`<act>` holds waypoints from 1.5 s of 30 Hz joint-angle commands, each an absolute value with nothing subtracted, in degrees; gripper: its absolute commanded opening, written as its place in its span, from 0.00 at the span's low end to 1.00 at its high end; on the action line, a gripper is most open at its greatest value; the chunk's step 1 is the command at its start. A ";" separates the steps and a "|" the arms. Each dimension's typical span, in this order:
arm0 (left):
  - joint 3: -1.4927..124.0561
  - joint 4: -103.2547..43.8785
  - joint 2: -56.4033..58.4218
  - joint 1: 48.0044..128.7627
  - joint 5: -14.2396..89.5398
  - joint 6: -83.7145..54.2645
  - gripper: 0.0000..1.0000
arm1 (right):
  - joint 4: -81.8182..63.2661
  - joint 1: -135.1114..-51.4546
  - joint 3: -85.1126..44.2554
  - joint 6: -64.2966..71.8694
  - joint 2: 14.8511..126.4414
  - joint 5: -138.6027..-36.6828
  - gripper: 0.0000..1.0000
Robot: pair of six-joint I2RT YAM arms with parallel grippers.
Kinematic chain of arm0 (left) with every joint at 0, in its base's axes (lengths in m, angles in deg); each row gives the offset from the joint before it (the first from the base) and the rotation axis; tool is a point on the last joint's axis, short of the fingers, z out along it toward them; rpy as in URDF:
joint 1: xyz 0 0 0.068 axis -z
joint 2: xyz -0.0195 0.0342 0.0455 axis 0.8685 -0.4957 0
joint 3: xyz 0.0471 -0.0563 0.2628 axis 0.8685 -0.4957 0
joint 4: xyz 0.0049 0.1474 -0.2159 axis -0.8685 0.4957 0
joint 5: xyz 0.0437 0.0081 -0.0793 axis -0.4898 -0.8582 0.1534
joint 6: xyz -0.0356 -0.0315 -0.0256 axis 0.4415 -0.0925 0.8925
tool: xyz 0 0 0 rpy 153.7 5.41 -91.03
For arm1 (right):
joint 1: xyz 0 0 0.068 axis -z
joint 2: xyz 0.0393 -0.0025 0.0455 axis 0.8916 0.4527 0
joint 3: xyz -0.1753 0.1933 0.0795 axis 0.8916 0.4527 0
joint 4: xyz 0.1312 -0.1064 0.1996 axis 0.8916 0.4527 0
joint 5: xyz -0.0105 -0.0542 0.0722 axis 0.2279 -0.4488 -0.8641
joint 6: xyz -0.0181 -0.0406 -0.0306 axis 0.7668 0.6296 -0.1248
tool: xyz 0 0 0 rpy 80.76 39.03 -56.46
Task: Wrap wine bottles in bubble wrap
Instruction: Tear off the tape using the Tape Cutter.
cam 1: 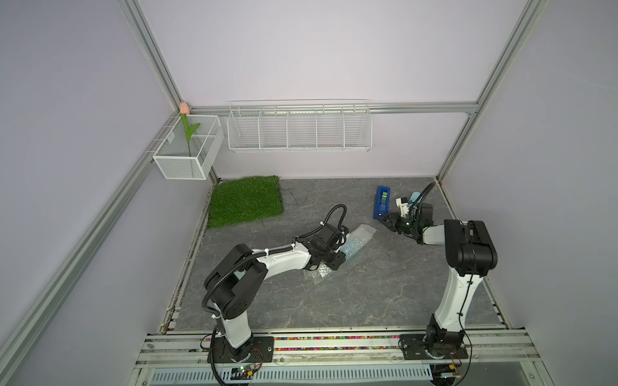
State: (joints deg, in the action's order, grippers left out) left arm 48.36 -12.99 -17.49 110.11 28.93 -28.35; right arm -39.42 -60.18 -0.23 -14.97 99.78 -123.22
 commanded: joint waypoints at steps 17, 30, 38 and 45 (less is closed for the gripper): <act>46.01 -0.81 -22.70 108.77 26.03 -29.00 0.50 | -23.38 -59.49 -4.72 -8.38 100.42 -120.02 0.07; 46.47 -0.55 -23.14 108.79 26.38 -29.22 0.50 | -5.07 -61.08 -9.30 -4.68 98.44 -107.68 0.07; 46.95 -0.54 -23.79 108.76 26.91 -29.79 0.50 | 6.34 -64.05 -12.76 -1.66 97.09 -97.46 0.07; 47.15 -0.50 -24.18 108.77 27.26 -30.24 0.50 | 14.47 -65.45 -14.91 -0.28 95.88 -87.38 0.07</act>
